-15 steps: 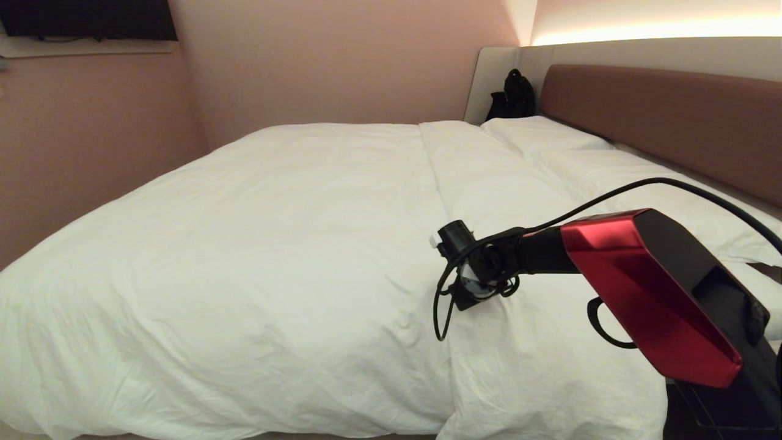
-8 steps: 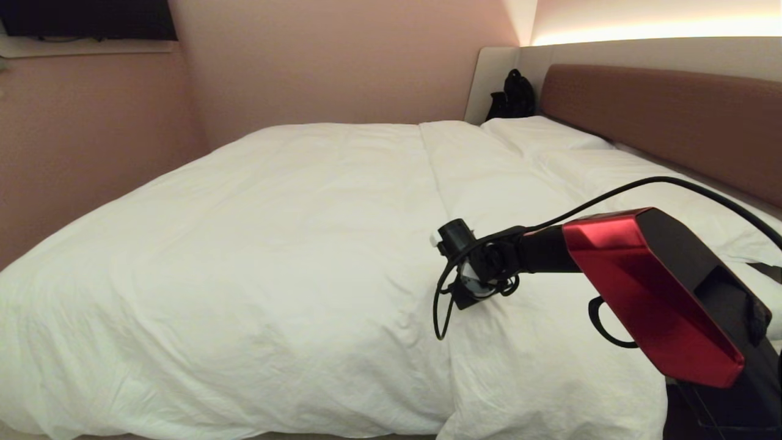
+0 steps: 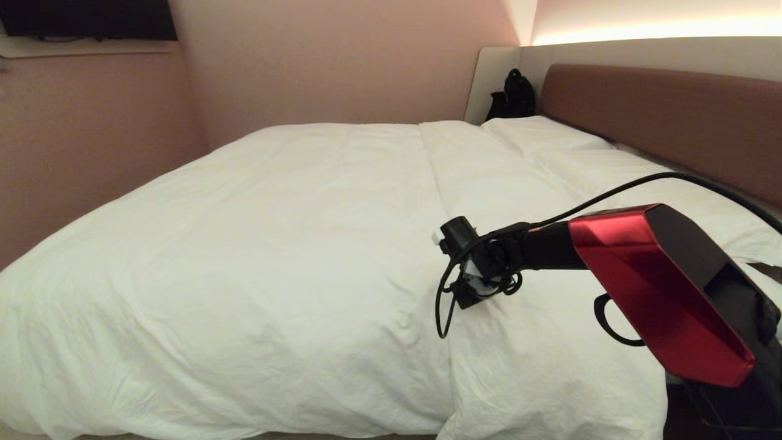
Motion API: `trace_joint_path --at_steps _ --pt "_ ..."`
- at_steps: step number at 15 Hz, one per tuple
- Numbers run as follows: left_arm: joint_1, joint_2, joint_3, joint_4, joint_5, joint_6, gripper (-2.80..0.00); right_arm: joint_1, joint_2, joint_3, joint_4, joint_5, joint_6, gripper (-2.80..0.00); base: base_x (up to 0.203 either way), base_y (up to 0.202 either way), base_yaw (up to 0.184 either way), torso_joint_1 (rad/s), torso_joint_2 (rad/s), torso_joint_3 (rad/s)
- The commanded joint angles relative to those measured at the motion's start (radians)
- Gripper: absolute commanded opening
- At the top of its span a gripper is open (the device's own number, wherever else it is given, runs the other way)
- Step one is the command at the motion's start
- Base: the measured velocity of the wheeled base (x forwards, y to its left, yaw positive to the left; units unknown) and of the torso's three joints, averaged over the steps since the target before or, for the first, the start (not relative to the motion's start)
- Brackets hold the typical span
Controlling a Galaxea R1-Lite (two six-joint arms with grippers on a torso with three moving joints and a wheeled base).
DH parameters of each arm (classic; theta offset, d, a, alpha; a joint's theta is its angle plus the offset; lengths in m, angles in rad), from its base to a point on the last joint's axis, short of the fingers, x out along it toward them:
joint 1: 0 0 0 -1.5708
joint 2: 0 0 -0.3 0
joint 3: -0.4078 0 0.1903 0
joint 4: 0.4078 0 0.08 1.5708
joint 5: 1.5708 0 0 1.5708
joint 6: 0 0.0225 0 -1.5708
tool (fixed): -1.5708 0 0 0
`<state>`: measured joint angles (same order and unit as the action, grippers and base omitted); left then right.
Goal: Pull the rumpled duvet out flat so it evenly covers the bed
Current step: Flatten the corners of the folded blanket
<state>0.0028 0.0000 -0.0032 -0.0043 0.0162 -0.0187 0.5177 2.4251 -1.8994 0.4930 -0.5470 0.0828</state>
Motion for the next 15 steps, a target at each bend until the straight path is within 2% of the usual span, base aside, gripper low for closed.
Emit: trace_joint_path --at_steps 1,5,10,12,15 --pt "0.000 0.000 0.001 0.000 0.001 0.000 -2.80 0.001 -0.025 0.000 0.058 0.074 0.028 -2.80 0.000 0.000 0.000 0.000 0.00 0.000" --pt "0.000 0.000 0.000 0.000 0.001 -0.001 -2.80 0.001 -0.057 0.003 0.142 0.162 0.066 -2.80 0.000 0.000 0.000 0.000 0.00 0.000" --pt "0.000 0.000 0.002 0.000 0.001 -0.001 -2.80 0.002 -0.104 0.074 0.141 0.189 0.068 -2.80 0.000 0.000 0.000 0.000 0.00 0.000" --pt "0.000 0.000 0.000 0.000 0.001 -0.001 -2.80 0.002 -0.123 0.065 0.122 0.190 0.068 -2.80 0.000 0.000 0.000 0.000 0.00 0.000" --pt "0.000 0.000 0.000 0.000 0.001 0.000 -2.80 0.001 -0.145 0.048 -0.003 0.190 0.058 -2.80 0.000 0.000 0.000 0.000 0.00 0.000"
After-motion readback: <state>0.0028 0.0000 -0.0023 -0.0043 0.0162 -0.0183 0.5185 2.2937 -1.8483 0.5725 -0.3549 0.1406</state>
